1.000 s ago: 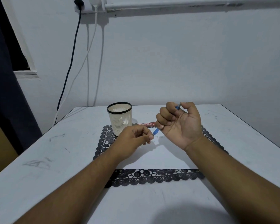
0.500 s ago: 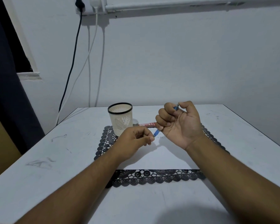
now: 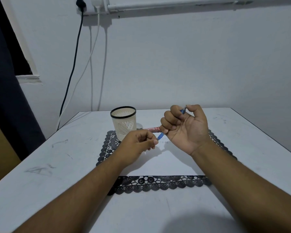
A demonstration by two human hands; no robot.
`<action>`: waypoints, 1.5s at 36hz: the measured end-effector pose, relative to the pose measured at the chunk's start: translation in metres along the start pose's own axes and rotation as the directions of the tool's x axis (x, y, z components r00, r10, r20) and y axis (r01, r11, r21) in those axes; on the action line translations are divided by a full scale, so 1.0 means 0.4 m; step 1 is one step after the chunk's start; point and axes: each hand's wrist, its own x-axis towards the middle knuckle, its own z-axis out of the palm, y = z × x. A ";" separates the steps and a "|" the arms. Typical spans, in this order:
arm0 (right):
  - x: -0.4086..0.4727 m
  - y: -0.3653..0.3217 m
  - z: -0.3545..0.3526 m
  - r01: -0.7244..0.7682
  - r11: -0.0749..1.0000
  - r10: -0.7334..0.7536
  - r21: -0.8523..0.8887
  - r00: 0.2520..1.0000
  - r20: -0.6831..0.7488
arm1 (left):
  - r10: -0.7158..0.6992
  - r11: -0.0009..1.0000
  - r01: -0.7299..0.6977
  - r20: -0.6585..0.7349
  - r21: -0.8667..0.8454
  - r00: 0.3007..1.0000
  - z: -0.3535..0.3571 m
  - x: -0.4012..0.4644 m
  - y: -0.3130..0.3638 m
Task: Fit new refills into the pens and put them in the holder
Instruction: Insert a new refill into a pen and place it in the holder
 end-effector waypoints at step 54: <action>0.001 0.007 -0.016 0.002 0.999 0.000 0.051 0.999 -0.036 | -0.009 1.000 0.008 0.021 0.025 1.000 0.000 0.001 -0.004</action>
